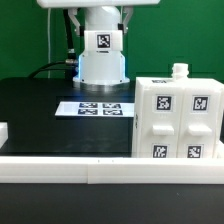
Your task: Assemble cabinet
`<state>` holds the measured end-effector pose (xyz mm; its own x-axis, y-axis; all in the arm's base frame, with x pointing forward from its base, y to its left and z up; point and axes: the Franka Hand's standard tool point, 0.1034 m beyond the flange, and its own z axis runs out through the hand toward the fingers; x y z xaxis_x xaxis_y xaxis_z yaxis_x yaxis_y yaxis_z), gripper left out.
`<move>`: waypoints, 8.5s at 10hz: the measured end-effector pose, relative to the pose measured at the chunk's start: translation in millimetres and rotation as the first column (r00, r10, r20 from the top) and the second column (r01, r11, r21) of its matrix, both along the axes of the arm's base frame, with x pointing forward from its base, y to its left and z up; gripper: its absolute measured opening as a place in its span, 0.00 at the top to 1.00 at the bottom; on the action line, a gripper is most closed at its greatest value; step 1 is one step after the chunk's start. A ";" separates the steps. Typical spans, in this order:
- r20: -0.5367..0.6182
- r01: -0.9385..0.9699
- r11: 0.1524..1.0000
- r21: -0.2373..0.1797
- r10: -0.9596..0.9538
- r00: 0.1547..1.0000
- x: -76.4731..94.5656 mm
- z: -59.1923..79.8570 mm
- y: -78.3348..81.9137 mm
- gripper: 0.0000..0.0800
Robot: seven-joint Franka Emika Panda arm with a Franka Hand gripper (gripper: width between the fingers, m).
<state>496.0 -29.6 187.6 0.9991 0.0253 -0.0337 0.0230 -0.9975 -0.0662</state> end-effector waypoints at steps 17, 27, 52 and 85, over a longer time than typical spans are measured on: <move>-0.009 0.031 0.999 0.007 -0.031 0.999 97.2 -5.0 100.1 0.30; -0.009 0.019 1.000 0.007 -0.019 1.000 102.3 -9.9 107.5 0.30; 0.050 -0.014 1.000 0.028 0.012 0.999 112.0 -26.5 104.5 0.30; -0.123 0.985 0.152 0.076 -0.979 0.160 116.4 -2.7 129.7 0.00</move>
Offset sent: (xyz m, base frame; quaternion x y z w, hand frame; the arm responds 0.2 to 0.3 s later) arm 0.0533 0.0511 0.0054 0.0150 -0.0041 0.0169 0.9997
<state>612.4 100.1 184.9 0.1869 -0.9702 -0.1541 -0.9757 -0.1650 -0.1444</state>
